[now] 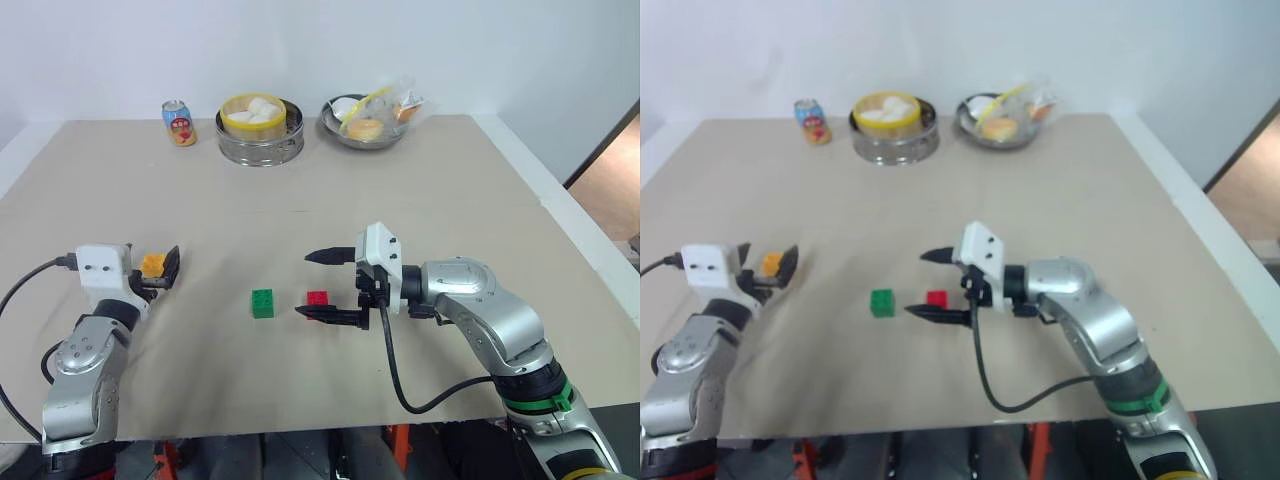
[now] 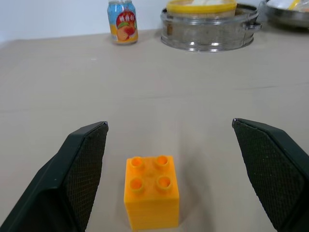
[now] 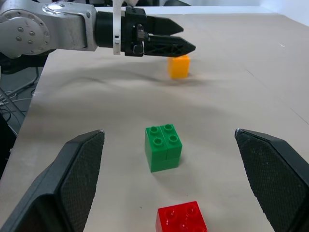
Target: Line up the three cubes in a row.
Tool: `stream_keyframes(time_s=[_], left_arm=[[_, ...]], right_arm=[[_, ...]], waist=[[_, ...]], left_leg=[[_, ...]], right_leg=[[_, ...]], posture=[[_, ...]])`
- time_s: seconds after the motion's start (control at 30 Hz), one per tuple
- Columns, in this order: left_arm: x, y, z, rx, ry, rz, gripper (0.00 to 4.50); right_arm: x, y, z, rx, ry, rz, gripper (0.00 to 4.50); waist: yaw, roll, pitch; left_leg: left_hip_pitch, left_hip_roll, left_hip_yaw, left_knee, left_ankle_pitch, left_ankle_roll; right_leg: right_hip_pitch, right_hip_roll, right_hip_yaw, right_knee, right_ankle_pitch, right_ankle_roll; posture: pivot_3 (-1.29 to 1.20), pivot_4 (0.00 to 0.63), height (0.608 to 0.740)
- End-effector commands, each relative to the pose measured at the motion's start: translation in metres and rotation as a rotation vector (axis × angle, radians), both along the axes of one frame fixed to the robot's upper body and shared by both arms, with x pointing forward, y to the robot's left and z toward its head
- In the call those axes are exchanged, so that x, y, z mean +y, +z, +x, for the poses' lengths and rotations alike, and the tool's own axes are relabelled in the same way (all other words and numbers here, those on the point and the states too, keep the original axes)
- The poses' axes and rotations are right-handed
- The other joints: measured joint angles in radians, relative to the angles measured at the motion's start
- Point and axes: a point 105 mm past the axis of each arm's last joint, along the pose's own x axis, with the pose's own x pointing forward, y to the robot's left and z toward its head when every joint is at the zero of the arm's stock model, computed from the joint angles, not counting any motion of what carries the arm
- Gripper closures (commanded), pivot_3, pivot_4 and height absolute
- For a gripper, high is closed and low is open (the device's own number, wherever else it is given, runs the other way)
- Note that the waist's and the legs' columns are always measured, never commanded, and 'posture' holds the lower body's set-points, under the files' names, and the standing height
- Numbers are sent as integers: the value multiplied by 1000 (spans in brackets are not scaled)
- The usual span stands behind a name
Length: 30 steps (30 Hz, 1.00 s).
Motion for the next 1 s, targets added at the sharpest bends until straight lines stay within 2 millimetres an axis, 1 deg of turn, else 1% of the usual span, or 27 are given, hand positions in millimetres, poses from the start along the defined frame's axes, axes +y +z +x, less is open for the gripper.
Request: stream_keyframes(time_s=[0.03, 0.3, 0.4, 0.43, 0.5, 0.7, 0.77, 0.83, 0.87, 0.93, 1.0], left_arm=[[5, 1, 6, 9, 34, -1, 218], [5, -18, 11, 84, 43, -12, 218], [3, -21, 13, 89, 36, -38, 218], [4, -21, 13, 88, 38, -45, 449], [4, -22, 14, 88, 38, -50, 1075], [9, -22, 15, 92, 50, -29, 3093], [11, -19, 13, 79, 38, -17, 3168], [-3, -7, 9, 22, -106, 10, 3168], [-13, -4, 4, 13, -211, 37, 3168], [-30, -1, -8, 23, -411, 83, 3168], [-38, -4, -22, 58, -589, 182, 3168]], right_arm=[[2, 7, -4, -39, 17, 5, 0], [-1, 5, -5, -35, 2, 2, 0], [-2, 5, -4, -41, -6, 2, 0], [-2, 5, -4, -43, -7, 2, 0], [-2, 5, -4, -44, -8, 1, 0], [-2, 5, -4, -49, -7, 5, 0], [-1, 5, -5, -50, -6, 6, 0], [-1, 6, -5, -50, -4, 7, 0], [-2, 7, -5, -51, -3, 7, 0], [-3, 9, -3, -56, -7, 4, 0], [-5, 10, -1, -60, -12, 1, 0]], waist=[[0, 0, 0], [0, -1, 0], [0, -1, 0], [0, -1, 0], [0, -1, -1], [0, -1, -1], [0, -1, -1], [0, -1, -1], [-1, -1, -1], [-1, -1, -1], [-1, -1, -1]], left_leg=[[0, 0, 0, 0, 0, 0], [0, 0, 0, 0, 0, 0], [0, 0, 0, 0, 0, 0], [0, 0, 0, 0, 0, 0], [0, 0, 0, 0, 0, 0], [0, 0, 0, 0, 0, 0], [0, 0, 0, 0, 0, 0], [0, 0, 0, 0, 0, 0], [0, 0, 0, 0, 0, 0], [0, 0, 0, -1, 0, -1], [0, 0, 0, -1, 0, -1]], right_leg=[[0, 0, 0, 0, 0, 0], [0, 0, 0, 0, 0, 0], [0, 0, 0, 0, 0, 0], [0, 0, 0, 0, 0, 0], [0, 0, 0, 0, 0, 0], [0, 0, 0, 0, 0, 0], [0, 0, 0, 0, 0, 0], [0, 0, 0, 0, 0, 0], [-1, 0, 0, 0, 0, 0], [-1, 0, 0, 0, -1, -1], [-2, -1, 0, 0, -1, -1]], posture=[[0, 150, 740], [0, 150, 740], [0, 150, 740], [0, 150, 740], [0, 150, 740], [0, 150, 740], [0, 150, 740], [0, 150, 740], [0, 150, 740], [0, 150, 740], [0, 150, 740]])
